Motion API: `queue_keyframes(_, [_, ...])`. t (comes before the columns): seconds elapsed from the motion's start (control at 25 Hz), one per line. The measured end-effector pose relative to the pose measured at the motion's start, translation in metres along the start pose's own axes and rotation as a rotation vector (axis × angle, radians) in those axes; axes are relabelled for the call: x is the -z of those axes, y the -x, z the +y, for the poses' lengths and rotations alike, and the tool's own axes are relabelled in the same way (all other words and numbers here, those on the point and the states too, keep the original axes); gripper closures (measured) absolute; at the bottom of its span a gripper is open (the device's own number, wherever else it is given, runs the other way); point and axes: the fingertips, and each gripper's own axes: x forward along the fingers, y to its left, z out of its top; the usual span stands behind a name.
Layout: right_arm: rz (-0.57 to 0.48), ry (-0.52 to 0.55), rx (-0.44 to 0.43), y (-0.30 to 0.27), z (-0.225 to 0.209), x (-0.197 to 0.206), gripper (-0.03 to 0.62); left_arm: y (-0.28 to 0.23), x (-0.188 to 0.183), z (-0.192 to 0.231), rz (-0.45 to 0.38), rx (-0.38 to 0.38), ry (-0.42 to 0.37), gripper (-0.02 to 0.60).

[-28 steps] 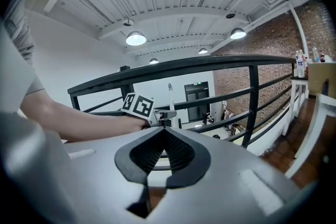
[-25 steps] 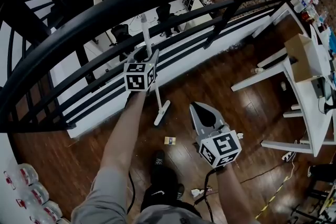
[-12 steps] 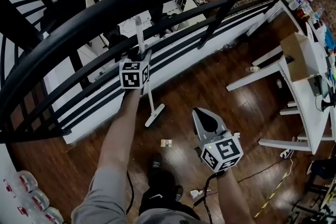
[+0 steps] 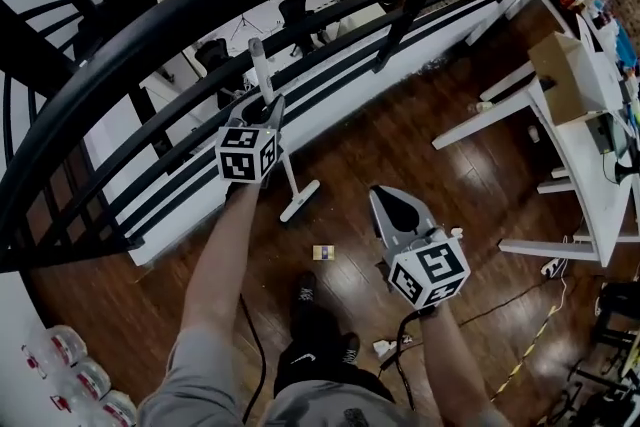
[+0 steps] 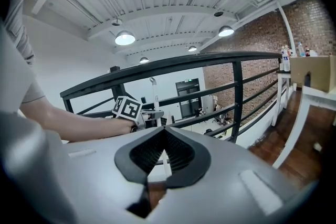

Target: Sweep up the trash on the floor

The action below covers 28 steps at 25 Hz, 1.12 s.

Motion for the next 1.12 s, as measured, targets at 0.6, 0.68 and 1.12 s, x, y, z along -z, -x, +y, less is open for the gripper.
queue_keyframes(0.6, [0.054,-0.019,0.038,0.140,0.025,0.058,0.594,0.163,0.023,-0.178,0.032,0.205,-0.189,0.494])
queue_keyframes(0.68, [0.053,-0.017,0.044,0.165,0.029,0.066,0.594,0.188,0.018,-0.213,0.018,0.245,-0.231,0.494])
queue_keyframes(1.12, [0.050,0.027,-0.006,0.282,0.066,0.113,0.534,0.330,-0.065,-0.405,-0.116,0.503,-0.364,0.494])
